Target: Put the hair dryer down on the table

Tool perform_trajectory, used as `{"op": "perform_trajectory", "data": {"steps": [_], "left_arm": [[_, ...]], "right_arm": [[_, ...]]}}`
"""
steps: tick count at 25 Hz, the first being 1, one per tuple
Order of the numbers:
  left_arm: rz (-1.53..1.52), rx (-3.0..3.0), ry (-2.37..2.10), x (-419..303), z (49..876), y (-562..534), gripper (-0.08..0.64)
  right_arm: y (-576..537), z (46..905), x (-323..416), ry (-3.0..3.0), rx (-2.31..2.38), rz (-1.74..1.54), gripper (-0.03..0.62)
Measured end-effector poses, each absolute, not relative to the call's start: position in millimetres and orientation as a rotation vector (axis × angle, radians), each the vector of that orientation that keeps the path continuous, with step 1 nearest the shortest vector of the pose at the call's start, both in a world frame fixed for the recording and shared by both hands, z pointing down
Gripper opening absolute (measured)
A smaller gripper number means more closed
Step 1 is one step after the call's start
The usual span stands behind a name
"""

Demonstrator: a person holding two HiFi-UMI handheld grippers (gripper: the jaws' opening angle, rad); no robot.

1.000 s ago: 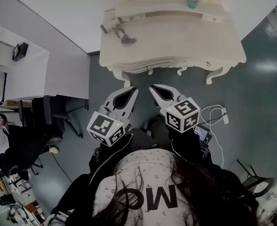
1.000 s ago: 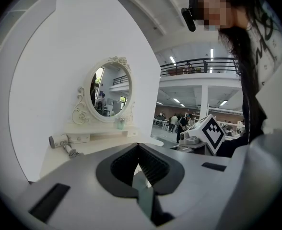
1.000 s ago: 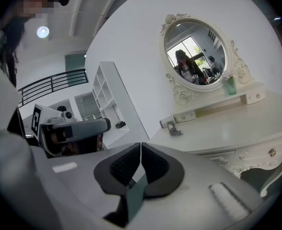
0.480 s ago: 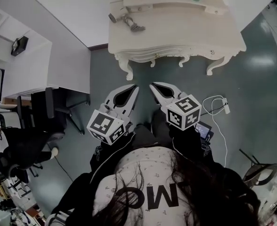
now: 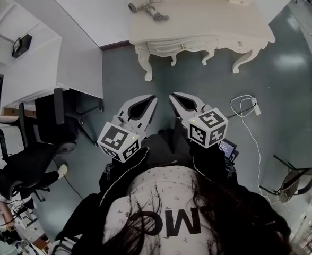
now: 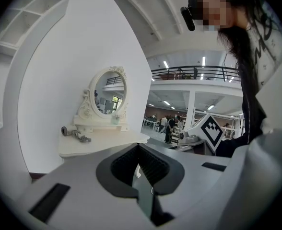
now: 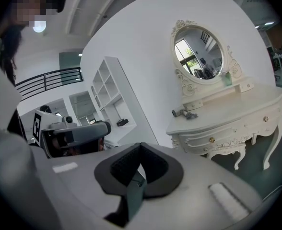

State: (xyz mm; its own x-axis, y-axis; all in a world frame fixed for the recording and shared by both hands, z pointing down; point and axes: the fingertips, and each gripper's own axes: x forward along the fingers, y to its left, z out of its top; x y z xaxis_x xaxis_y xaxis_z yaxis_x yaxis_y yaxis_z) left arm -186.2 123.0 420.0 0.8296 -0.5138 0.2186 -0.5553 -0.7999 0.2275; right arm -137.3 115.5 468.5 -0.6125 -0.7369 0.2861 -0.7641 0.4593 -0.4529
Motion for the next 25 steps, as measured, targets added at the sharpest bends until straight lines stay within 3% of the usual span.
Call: {"op": "perform_trajectory", "data": {"steps": [25], "left_arm": [[0.175,2.769,-0.784,-206,412,160,-0.005]], "right_arm": [[162,465,-171,-2.632,1.278,0.799,0.009]]}}
